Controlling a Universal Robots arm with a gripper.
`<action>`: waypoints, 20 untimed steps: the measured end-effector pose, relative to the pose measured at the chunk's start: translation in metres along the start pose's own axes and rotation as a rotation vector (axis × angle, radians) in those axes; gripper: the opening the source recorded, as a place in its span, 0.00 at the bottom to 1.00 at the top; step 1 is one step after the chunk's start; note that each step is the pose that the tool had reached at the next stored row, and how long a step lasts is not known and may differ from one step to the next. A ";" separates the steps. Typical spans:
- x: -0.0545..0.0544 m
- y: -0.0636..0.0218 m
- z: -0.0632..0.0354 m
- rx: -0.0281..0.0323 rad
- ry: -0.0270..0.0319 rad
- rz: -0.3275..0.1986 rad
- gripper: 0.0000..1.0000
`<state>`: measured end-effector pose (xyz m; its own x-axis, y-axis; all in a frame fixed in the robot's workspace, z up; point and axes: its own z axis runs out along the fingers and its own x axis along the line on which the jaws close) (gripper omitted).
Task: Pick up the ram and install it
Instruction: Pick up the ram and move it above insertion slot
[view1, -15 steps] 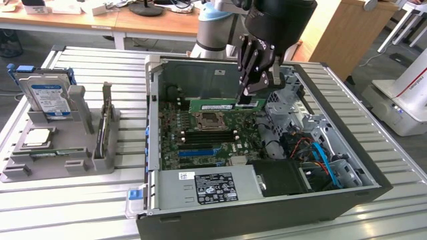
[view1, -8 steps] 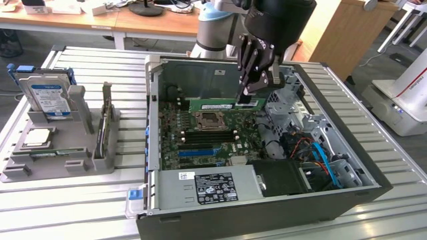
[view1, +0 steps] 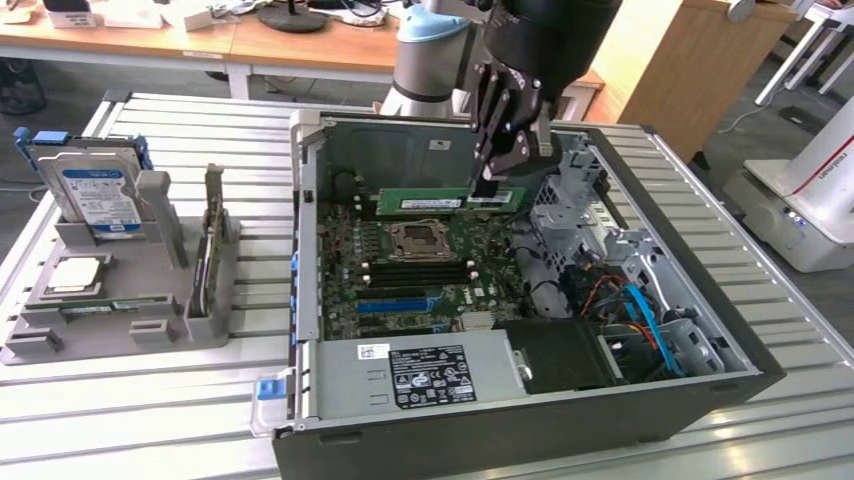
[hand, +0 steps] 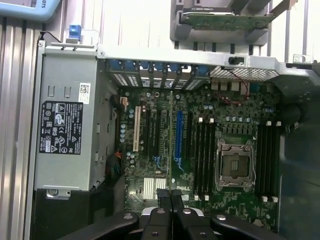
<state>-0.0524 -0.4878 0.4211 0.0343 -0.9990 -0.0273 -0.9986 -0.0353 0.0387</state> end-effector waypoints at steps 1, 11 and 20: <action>-0.002 -0.0001 0.0001 0.0003 0.0000 0.000 0.12; -0.022 -0.0009 0.0016 0.0038 0.0002 0.001 0.12; -0.042 -0.0016 0.0029 0.0065 0.0002 0.002 0.12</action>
<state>-0.0523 -0.4456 0.4193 0.0320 -0.9991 -0.0271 -0.9989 -0.0329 0.0323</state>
